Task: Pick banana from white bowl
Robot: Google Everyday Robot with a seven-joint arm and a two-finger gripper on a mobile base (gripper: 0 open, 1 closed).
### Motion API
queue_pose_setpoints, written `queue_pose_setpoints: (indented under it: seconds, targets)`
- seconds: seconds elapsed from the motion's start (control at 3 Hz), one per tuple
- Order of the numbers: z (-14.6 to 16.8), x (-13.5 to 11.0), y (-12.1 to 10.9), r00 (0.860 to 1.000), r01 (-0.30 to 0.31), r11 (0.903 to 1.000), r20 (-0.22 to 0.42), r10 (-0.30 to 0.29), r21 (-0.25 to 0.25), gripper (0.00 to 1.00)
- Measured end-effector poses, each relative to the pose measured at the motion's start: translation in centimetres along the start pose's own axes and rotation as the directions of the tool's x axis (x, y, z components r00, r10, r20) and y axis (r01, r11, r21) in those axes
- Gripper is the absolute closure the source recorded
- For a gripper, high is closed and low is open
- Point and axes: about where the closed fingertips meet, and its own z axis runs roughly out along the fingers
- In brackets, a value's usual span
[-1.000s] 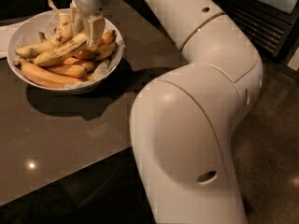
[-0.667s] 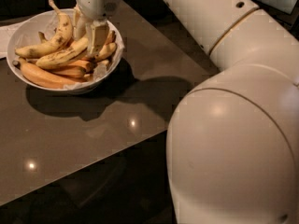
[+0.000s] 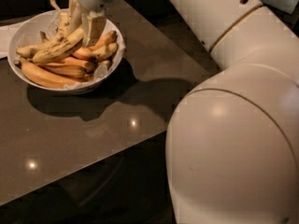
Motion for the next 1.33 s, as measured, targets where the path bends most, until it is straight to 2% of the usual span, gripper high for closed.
queue_pose_setpoints:
  seconds: [0.33, 0.67, 1.0, 1.33]
  targets:
    - [-1.3, -0.3, -0.1, 1.0, -0.005, 0.9995, 0.005, 0.005, 0.031, 1.0]
    - [-2.5, -0.3, 0.8, 1.0, -0.022, 0.9974, -0.018, 0.023, 0.069, 1.0]
    - [-2.3, -0.4, 0.9, 1.0, -0.023, 0.9976, -0.018, 0.024, 0.066, 1.0]
    - [-3.4, -0.9, 2.2, 0.998, -0.064, 0.9935, -0.021, 0.066, 0.094, 1.0]
